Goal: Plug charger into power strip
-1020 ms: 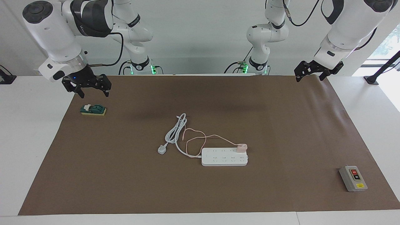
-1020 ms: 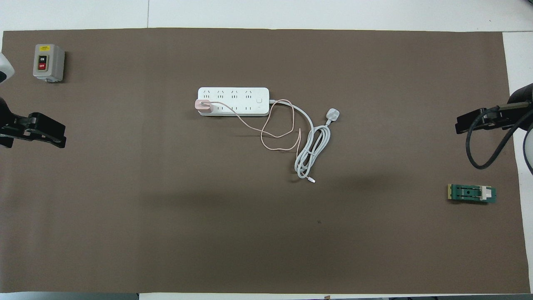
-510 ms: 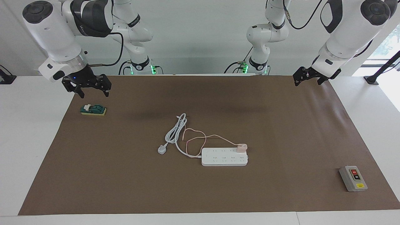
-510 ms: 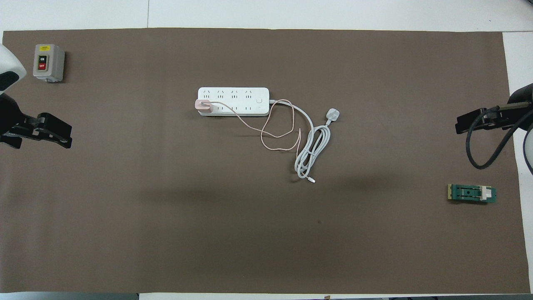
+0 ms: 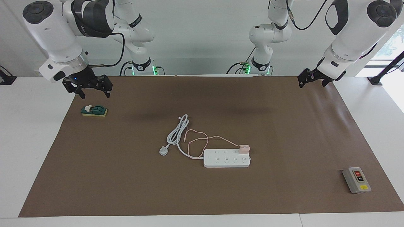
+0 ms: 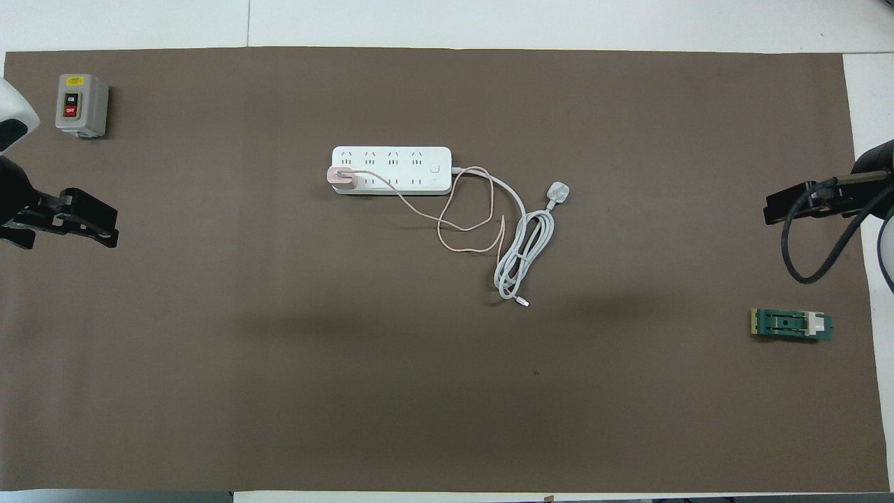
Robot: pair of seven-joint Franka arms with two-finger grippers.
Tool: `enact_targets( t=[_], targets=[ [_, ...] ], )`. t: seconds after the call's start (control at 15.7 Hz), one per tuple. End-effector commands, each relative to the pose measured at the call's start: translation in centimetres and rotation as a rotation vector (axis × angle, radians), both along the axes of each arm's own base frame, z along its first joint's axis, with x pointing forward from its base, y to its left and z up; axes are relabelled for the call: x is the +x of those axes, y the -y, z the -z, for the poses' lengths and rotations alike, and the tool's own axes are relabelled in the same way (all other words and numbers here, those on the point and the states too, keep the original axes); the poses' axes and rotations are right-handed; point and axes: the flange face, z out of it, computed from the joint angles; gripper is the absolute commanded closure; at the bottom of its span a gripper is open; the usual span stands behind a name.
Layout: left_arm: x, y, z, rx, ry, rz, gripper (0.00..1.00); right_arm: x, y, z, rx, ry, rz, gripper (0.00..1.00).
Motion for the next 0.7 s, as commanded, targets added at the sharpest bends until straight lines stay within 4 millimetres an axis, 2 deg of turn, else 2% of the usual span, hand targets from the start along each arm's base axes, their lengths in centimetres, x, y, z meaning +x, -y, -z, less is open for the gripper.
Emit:
enact_targets(
  t=[0.0, 0.26, 0.51, 0.64],
  targets=[
    [0.0, -0.1, 0.4, -0.010, 0.018, 0.006, 0.00, -0.5, 0.2, -0.3, -0.014, -0.005, -0.002, 0.00],
    [0.0, -0.1, 0.4, -0.010, 0.019, 0.008, 0.00, -0.5, 0.2, -0.3, -0.014, -0.005, -0.002, 0.00],
    [1.3, 0.3, 0.3, -0.019, 0.117, 0.017, 0.00, -0.5, 0.2, -0.3, -0.014, -0.005, -0.002, 0.00],
    [1.3, 0.3, 0.2, -0.020, 0.118, 0.020, 0.00, -0.5, 0.2, -0.3, -0.014, -0.005, -0.002, 0.00]
  ],
)
